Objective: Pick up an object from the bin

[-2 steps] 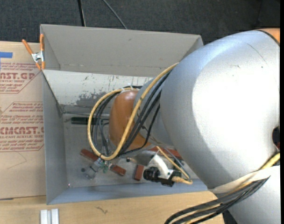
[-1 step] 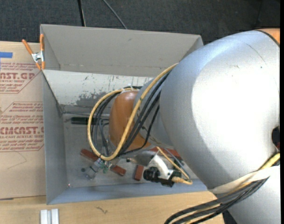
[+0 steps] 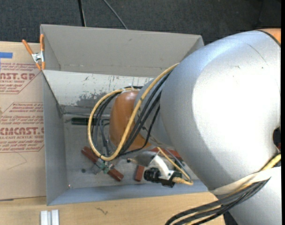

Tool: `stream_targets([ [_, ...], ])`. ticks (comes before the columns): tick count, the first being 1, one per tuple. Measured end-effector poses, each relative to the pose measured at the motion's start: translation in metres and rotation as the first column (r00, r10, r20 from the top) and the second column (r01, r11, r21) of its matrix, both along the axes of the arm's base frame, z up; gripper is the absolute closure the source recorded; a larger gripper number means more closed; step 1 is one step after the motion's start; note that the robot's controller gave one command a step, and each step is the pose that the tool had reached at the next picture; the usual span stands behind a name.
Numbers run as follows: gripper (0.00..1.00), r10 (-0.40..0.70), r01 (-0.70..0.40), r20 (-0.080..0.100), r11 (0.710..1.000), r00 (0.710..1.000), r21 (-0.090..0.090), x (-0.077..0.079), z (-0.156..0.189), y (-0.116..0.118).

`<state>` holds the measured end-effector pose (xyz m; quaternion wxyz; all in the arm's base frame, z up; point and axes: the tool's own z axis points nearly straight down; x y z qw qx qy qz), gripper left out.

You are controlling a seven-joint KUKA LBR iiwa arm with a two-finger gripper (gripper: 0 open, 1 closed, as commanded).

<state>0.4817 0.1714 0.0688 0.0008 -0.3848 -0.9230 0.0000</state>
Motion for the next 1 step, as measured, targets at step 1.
stream_targets([
  [1, 1.00, 0.001, -0.001, 0.004, 1.000, 1.000, 0.001, 0.0007, 0.0524, 0.0005],
])
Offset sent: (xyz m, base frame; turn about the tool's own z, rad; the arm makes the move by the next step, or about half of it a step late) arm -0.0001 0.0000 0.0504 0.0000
